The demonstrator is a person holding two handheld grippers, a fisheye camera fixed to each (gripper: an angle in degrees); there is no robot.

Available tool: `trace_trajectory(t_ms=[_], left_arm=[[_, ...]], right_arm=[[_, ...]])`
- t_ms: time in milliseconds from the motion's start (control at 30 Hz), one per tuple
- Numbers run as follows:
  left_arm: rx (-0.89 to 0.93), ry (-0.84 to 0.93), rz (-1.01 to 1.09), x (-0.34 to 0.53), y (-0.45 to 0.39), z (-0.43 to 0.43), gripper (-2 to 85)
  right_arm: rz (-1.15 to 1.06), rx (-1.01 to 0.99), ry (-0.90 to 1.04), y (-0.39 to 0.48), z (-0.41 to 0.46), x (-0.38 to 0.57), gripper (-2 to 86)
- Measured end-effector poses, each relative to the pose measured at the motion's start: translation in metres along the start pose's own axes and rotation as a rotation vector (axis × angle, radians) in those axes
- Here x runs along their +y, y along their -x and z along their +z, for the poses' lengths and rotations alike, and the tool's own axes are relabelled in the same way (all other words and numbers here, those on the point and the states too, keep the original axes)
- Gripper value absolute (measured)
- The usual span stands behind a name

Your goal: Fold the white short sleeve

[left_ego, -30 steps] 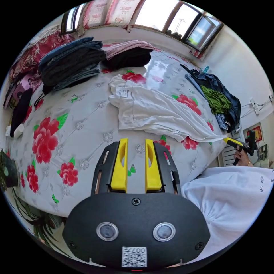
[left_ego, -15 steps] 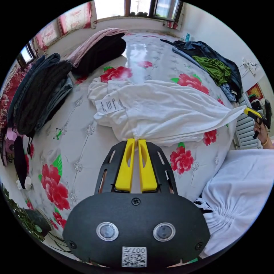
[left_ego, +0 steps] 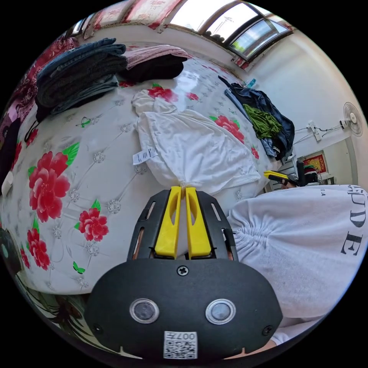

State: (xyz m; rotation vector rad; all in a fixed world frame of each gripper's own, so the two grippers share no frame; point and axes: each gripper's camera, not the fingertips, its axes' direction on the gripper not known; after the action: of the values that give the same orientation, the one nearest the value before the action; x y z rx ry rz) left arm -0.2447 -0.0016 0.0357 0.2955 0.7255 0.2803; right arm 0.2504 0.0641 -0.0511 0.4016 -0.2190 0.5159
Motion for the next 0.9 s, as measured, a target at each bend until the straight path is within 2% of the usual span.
trace_trajectory(t_ms=[133,333,433,500,767,900], left_arm=[[-0.018,-0.005,0.015,-0.009,-0.01,-0.001,-0.7],[-0.014,-0.037,-0.026,-0.028,-0.005,-0.016,-0.7],[0.008,-0.061,-0.06,-0.033,0.001,-0.023,-0.7],[0.008,-0.076,-0.073,-0.036,0.002,-0.031,-0.7],[0.02,-0.144,-0.028,-0.045,-0.015,-0.062,-0.7],[0.082,-0.105,0.065,-0.053,-0.032,-0.055,-0.6]], right_arm=[[-0.039,-0.037,-0.09,0.016,-0.004,0.001,7.1],[-0.081,-0.034,0.032,0.036,0.05,-0.019,5.9],[-0.078,0.046,-0.015,0.043,0.052,-0.018,2.3],[-0.111,0.041,-0.033,0.047,0.042,-0.019,1.0],[-0.266,0.026,-0.411,0.057,-0.106,-0.015,-0.2],[-0.349,0.054,-0.408,0.065,-0.132,-0.018,-0.3]])
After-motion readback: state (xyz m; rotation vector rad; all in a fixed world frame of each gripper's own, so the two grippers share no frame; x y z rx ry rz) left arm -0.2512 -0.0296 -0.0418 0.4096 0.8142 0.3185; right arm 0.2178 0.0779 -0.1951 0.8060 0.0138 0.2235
